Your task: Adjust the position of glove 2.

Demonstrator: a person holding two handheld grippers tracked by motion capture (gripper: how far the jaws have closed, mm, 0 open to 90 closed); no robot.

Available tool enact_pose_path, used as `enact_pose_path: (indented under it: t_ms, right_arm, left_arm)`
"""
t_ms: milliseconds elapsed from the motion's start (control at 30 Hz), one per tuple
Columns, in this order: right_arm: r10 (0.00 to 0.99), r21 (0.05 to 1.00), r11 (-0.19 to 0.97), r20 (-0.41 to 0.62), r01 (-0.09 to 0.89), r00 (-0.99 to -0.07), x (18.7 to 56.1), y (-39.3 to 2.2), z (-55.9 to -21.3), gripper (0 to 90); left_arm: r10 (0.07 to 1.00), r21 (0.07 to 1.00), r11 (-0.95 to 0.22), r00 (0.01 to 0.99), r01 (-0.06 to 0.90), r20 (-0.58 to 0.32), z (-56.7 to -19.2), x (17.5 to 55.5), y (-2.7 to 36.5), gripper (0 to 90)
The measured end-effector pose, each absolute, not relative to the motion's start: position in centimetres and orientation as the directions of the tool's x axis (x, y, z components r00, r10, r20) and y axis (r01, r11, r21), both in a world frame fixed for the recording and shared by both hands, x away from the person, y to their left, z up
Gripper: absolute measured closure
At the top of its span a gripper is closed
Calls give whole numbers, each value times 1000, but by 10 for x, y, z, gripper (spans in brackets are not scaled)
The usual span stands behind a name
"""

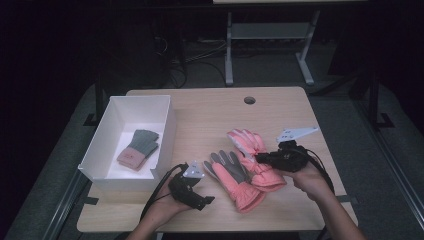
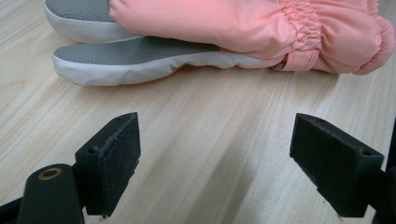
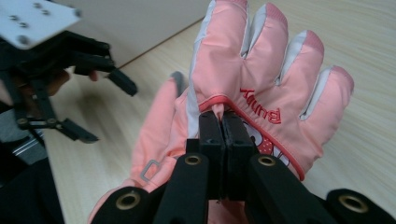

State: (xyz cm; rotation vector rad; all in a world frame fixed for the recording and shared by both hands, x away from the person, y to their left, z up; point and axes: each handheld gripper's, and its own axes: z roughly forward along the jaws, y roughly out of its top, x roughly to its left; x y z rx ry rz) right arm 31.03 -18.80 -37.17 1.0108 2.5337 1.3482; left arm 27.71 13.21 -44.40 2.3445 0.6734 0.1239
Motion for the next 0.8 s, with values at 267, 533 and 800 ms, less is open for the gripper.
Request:
enact_pose_path:
  t_ms: [267,533,800]
  right_arm:
    - [547,760,422,221,495,-807,306,-165,-373,888]
    - [501,745,470,216,473,-838,303,-147,-377,887]
    - [488,718,517,200,466,-850,304,-135,-385,886]
  left_arm:
    - [503,645,-627,859,437,-92,-444,278,132,158]
    - [505,643,-627,858,440,-95,-444,278,133,158]
    - [502,642,-629,860,438,-95,-445,278,131,157]
